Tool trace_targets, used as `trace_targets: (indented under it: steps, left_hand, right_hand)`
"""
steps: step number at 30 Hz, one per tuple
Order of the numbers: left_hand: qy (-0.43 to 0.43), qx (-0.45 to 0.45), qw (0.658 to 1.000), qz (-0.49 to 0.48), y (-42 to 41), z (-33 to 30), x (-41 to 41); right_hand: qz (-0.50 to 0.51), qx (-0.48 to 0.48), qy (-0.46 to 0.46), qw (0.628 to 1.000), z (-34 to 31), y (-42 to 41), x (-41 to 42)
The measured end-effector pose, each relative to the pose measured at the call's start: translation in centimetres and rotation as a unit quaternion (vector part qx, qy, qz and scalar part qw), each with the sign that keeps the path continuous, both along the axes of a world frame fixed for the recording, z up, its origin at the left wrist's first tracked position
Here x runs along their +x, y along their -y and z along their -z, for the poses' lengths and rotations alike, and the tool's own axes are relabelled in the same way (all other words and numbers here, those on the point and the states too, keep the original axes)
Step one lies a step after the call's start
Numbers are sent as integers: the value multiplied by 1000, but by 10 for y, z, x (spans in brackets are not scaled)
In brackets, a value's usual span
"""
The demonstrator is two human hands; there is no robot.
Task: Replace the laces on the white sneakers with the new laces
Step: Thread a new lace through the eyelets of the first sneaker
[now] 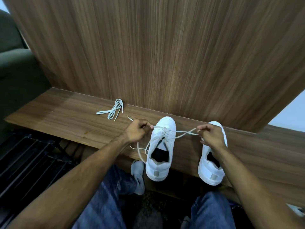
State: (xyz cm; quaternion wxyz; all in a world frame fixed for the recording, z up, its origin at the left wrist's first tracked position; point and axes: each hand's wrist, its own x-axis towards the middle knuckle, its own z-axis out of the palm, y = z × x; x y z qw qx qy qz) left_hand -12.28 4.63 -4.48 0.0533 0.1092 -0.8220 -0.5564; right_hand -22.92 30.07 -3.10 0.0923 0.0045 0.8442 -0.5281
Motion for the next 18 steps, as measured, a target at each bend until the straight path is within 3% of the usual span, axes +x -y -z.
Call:
trace_targets:
  steps: [3, 6, 8, 10, 14, 18]
  left_hand:
    - [-13, -9, 999, 32, -14, -2, -8]
    - [-16, -25, 997, 68, -33, -2, -16]
    - [-24, -37, 996, 83, -40, -1, -19]
    - [-25, -36, 997, 70, -37, 1, -19]
    - [-8, -22, 999, 33, -16, 6, -8]
    - [9, 17, 1000, 18, -5, 14, 0]
  right_hand:
    - [-145, 128, -134, 972, -2, 20, 15]
    - [-270, 111, -160, 943, -5, 43, 30]
    - [-296, 118, -190, 929, -6, 52, 35]
    - [-273, 178, -211, 922, -8, 50, 31]
    - [-133, 252, -178, 942, -10, 22, 13]
    - [-86, 312, -201, 925, -7, -3, 5]
